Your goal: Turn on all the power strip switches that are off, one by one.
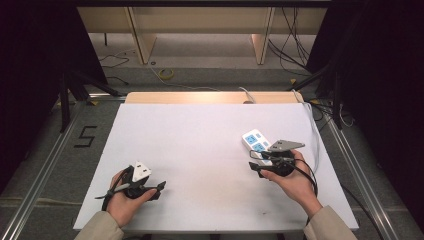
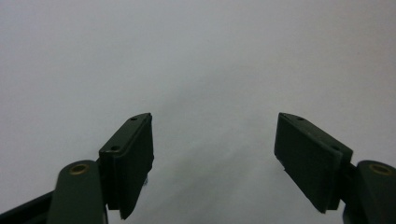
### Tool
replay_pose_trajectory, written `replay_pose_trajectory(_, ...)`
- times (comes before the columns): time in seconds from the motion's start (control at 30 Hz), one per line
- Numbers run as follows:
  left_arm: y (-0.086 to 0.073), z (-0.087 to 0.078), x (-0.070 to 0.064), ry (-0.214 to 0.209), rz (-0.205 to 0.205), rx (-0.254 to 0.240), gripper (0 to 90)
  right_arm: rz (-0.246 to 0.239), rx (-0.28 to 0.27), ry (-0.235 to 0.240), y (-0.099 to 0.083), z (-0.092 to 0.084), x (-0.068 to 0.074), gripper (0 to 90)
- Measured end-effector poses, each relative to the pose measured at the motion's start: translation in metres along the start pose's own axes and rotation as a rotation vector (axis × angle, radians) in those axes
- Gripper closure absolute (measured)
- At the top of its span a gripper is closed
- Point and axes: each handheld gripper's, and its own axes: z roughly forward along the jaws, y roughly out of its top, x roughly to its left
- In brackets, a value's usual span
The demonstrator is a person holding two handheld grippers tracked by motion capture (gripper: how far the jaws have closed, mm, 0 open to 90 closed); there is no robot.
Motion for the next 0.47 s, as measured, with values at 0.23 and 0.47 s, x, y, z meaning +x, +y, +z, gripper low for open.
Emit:
replay_pose_trajectory(0.23, 0.0, 0.001, -0.001, -0.002, -0.003, 0.001, 28.2, -0.011, -0.015, 0.009, -0.011, 0.0, 0.011, 36.6)
replay_pose_trajectory(0.47, 0.0, 0.002, 0.0, -0.001, -0.005, 0.0, 27.7, -0.023, -0.025, 0.017, -0.014, -0.001, 0.016, 36.6)
